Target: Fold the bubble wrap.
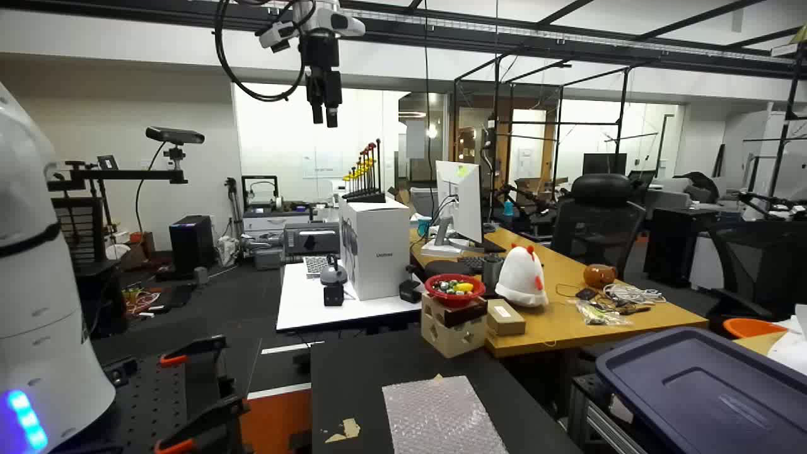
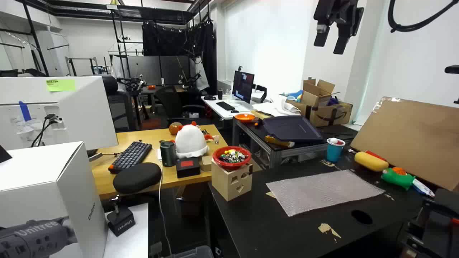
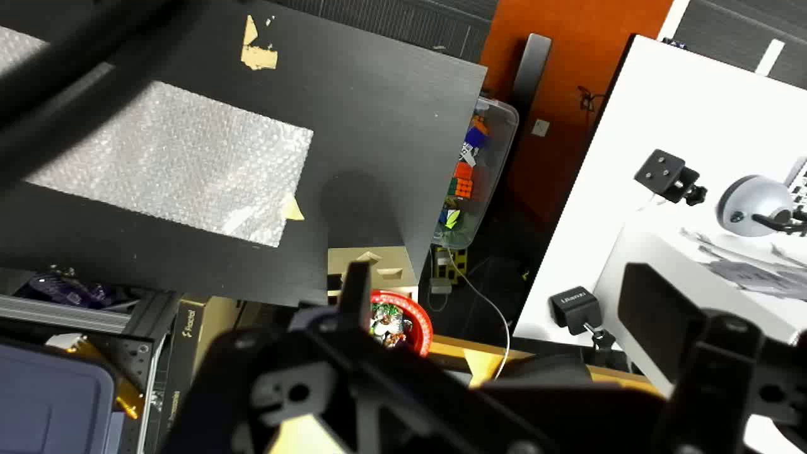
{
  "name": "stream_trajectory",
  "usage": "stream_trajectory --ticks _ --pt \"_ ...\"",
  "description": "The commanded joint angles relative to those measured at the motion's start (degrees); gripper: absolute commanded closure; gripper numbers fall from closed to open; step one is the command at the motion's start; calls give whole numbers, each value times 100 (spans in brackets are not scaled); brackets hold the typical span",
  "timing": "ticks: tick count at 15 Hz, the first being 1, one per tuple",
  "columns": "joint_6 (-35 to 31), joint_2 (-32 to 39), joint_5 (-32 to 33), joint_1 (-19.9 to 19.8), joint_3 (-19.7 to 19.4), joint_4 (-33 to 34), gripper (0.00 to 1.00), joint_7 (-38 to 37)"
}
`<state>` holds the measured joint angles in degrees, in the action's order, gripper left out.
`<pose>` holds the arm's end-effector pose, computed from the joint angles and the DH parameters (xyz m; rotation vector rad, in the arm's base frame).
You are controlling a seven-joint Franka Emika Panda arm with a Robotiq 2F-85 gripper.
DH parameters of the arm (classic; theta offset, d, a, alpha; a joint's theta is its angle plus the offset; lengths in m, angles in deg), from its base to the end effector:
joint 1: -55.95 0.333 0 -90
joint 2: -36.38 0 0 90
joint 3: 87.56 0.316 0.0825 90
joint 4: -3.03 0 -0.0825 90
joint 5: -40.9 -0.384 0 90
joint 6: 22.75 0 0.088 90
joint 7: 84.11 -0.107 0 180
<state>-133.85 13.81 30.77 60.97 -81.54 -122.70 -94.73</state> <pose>0.4387 0.1033 0.5550 -2.9842 0.0751 -0.1664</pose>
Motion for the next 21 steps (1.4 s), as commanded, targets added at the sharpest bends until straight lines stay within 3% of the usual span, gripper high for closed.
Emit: stream_trajectory --ticks 1,9,16,21 --pt "12 3 -4 -17 13 11 0 5" --pt "-465 1118 -172 -161 -16 357 0 -665" --pt "-1391 2283 -18 -273 -37 573 0 -2729" --pt "-1730 3001 270 -252 -289 786 0 -3927"
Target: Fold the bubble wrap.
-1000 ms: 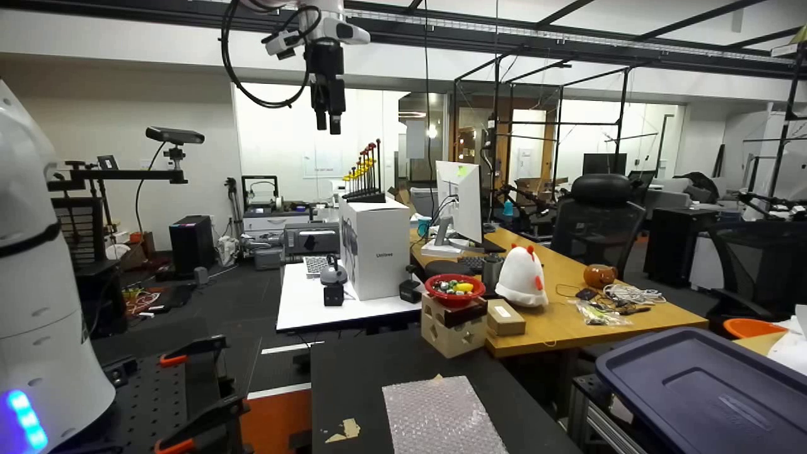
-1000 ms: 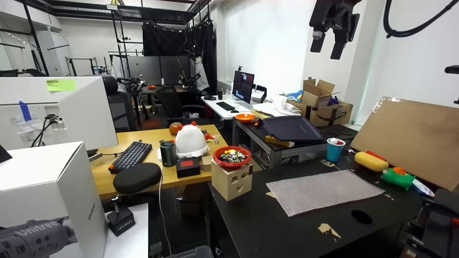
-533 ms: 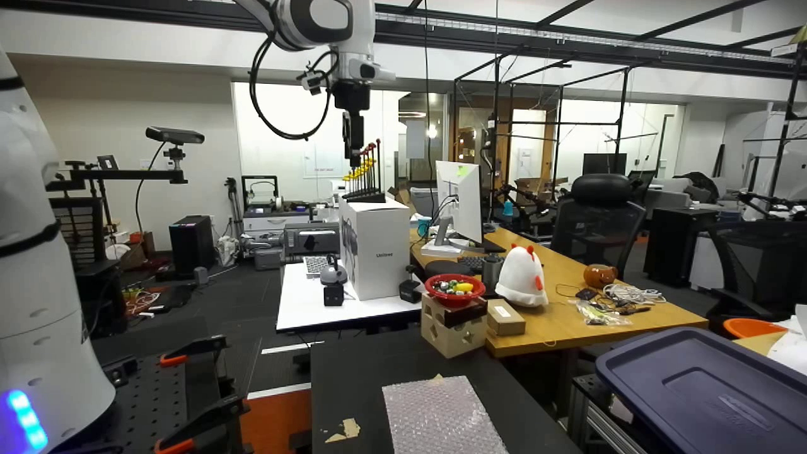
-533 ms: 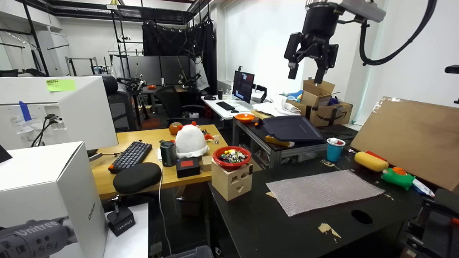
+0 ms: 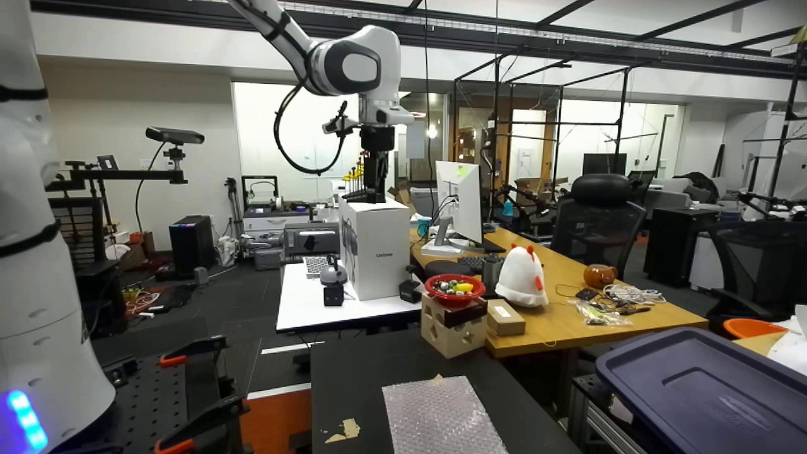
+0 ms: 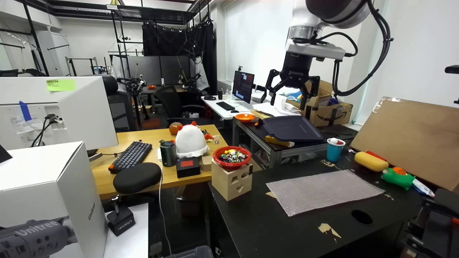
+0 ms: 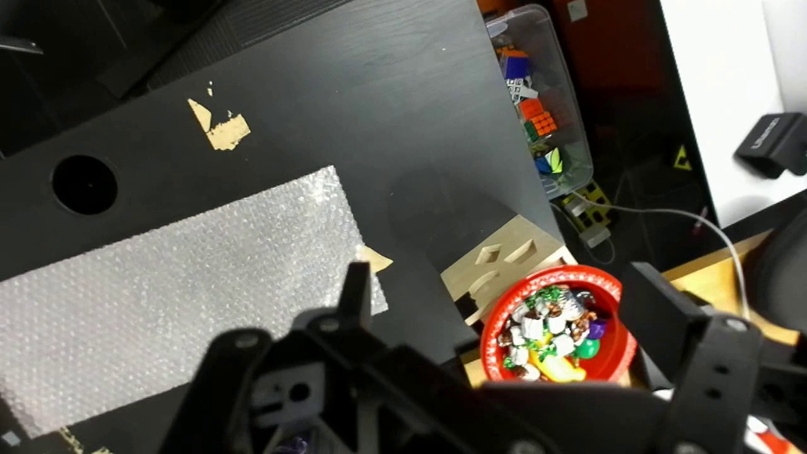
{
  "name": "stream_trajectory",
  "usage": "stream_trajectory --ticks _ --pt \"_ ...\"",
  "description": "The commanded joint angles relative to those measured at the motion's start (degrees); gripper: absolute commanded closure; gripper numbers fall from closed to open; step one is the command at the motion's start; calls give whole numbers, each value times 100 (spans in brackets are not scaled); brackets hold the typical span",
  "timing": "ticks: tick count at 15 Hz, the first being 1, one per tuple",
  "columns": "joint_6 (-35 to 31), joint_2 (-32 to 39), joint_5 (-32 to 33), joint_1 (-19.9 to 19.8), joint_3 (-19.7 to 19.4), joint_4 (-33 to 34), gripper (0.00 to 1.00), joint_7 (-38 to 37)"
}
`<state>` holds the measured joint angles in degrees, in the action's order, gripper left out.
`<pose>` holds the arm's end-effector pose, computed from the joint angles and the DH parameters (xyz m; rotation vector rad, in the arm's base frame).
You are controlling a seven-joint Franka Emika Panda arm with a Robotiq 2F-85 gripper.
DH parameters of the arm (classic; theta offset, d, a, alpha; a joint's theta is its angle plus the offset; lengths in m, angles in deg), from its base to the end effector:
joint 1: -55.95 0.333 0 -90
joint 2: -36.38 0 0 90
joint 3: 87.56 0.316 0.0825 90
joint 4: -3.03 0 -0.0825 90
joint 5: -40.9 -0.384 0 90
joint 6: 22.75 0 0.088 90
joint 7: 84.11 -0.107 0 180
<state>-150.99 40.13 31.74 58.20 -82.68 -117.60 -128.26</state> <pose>0.5568 0.0740 0.3938 -2.7882 1.0836 -0.0036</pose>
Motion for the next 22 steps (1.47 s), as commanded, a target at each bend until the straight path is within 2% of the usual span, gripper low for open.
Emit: stream_trajectory --ticks 1,6,10,13,16,22 --pt "66 556 210 -2 -262 374 0 -663" --pt "103 1417 134 -101 -718 873 0 -972" --pt "97 2125 -223 -261 -936 1494 0 -1021" --pt "61 2555 -536 -316 -983 1910 0 -1201" --pt "13 2957 -782 -275 -949 2233 0 -1701" --pt "-364 3610 -974 -14 -922 2407 0 -2862"
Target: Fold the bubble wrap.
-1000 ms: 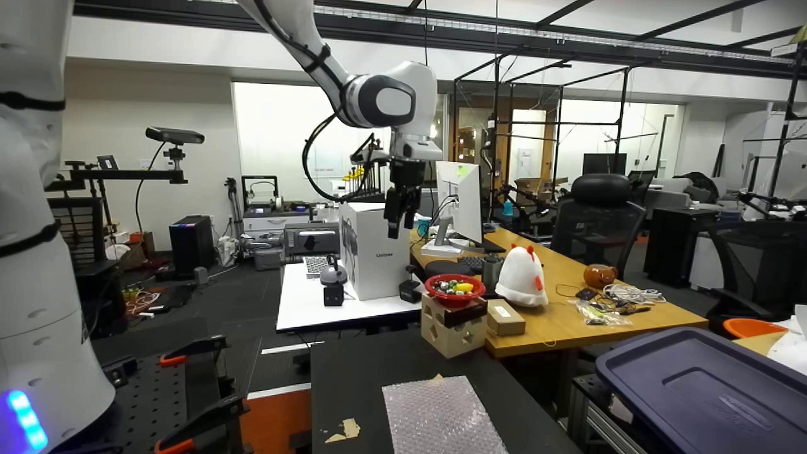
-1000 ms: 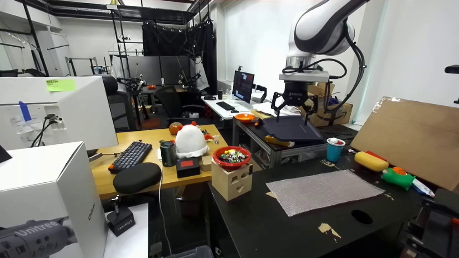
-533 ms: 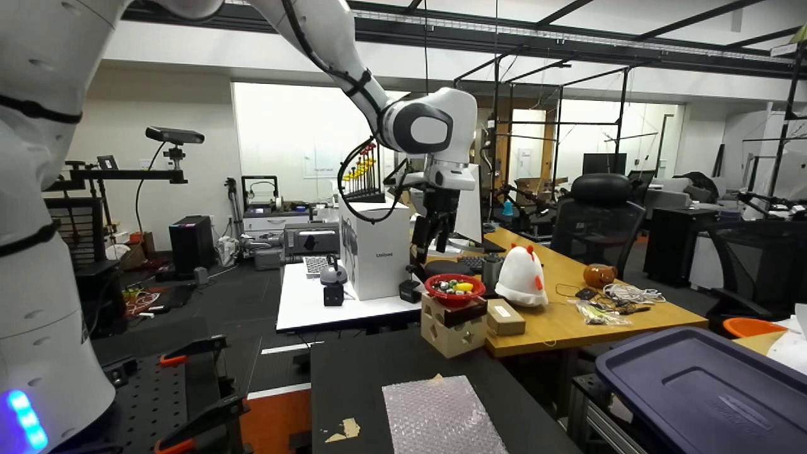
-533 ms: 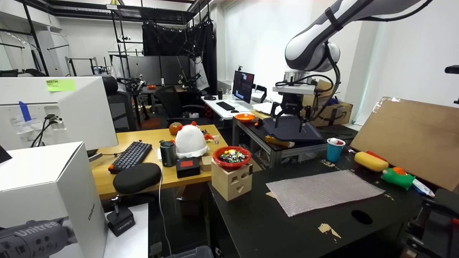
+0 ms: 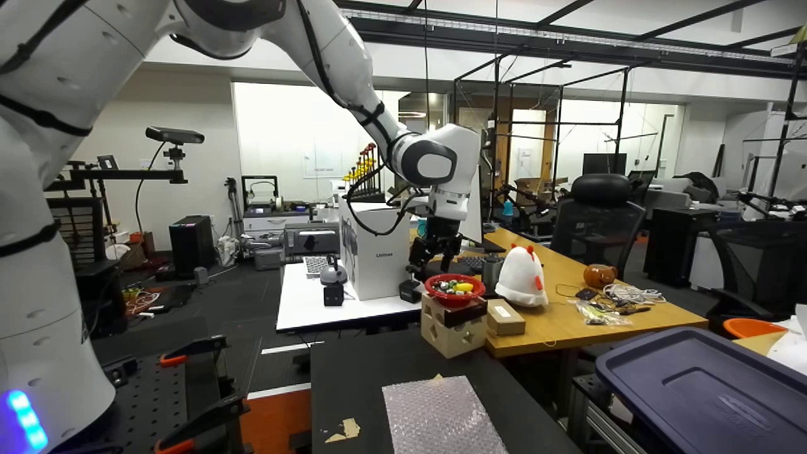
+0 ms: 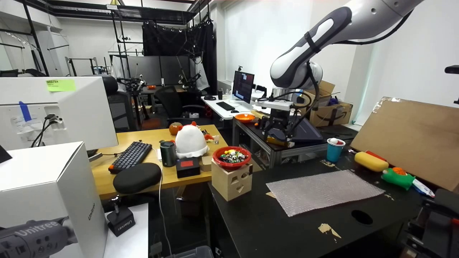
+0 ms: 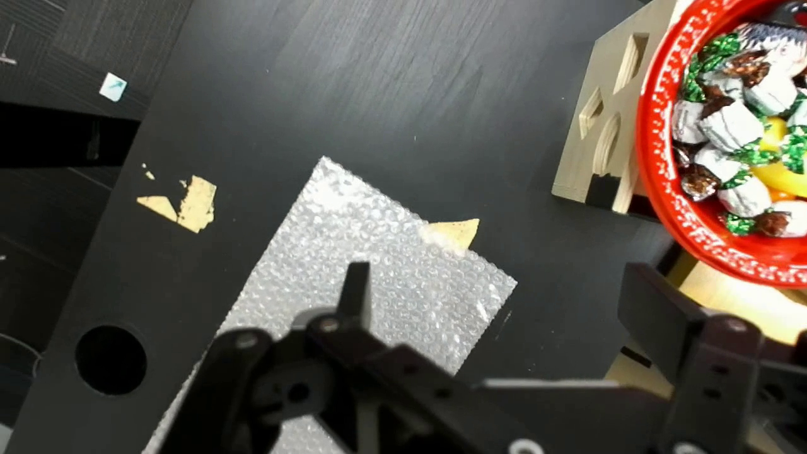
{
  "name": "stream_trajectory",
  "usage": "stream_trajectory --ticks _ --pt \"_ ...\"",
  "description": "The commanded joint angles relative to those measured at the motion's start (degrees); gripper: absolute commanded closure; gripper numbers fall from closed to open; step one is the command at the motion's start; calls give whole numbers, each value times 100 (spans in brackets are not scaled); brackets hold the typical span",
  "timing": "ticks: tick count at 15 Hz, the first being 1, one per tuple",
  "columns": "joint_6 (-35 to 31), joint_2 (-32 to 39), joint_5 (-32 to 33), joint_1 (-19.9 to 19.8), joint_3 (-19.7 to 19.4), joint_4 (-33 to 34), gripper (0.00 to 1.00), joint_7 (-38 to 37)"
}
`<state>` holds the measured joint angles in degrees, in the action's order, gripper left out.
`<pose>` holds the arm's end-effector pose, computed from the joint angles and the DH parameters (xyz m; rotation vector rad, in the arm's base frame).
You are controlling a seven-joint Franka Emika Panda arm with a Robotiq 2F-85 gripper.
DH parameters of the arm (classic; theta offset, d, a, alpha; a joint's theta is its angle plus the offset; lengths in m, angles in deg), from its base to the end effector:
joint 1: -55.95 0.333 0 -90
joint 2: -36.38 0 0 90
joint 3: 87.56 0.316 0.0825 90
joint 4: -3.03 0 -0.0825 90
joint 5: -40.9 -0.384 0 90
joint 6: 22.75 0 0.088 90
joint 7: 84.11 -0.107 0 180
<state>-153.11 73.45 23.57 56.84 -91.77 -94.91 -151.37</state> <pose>0.6656 -0.0269 0.2098 -2.2874 1.9745 0.2400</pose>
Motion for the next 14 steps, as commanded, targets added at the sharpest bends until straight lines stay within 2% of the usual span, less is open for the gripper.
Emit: stream_trajectory --ticks 1,6,14 --pt "-206 364 -174 158 -3 113 0 -747" --pt "-573 793 -393 240 46 -54 0 -1794" --pt "-1004 1500 -784 214 106 -32 0 -2783"
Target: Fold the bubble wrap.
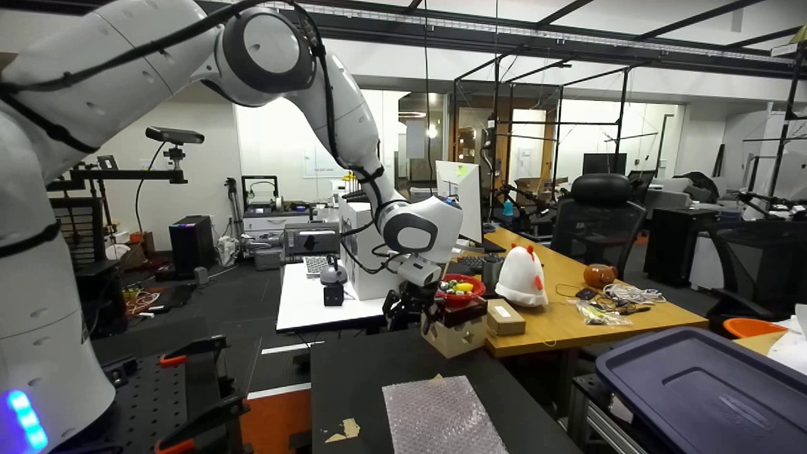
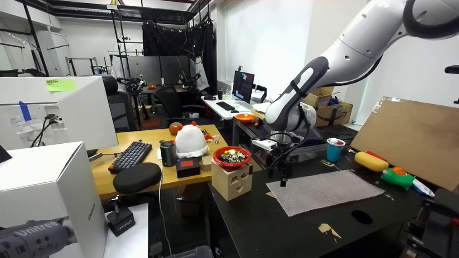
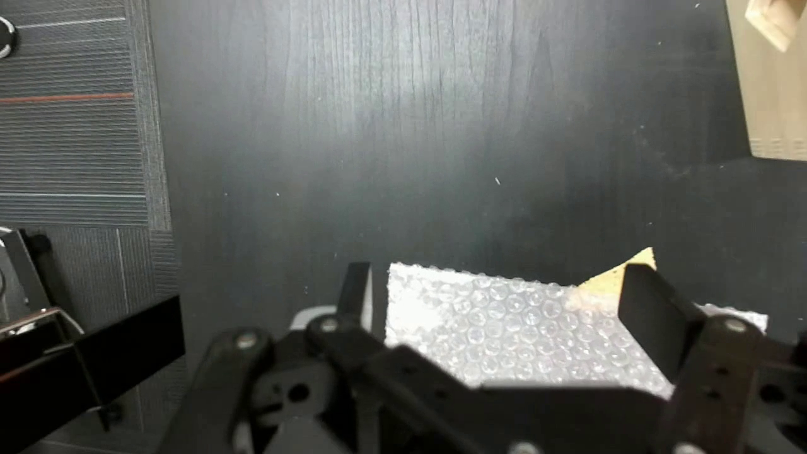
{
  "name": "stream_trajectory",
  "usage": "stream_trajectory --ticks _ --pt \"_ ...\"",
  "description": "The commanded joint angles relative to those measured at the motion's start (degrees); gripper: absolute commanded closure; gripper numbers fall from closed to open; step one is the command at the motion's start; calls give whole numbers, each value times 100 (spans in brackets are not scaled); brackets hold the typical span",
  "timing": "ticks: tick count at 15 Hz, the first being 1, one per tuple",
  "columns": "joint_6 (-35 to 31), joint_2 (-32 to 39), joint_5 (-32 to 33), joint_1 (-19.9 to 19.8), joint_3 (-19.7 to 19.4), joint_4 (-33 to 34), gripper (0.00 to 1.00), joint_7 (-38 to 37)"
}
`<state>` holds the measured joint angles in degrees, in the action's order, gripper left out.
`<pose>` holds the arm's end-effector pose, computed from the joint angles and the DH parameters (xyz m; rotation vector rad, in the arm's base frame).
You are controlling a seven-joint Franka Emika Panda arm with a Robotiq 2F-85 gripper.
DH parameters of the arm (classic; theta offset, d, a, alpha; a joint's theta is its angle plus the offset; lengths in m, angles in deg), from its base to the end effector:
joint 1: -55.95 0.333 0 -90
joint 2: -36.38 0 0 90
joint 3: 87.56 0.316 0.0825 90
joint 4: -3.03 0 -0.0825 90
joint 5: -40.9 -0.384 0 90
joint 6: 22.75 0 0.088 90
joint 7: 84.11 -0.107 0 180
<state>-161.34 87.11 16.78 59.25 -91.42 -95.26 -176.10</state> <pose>0.6332 -0.0027 0.0624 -1.7576 2.5559 0.4031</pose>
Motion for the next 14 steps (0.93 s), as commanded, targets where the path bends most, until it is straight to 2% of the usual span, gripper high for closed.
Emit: stream_trajectory --ticks 1,9,14 --pt "-196 209 -75 -19 64 25 0 -381" --pt "-171 457 230 148 -167 100 0 -952" --pt "-174 878 312 168 -166 511 0 -1189"
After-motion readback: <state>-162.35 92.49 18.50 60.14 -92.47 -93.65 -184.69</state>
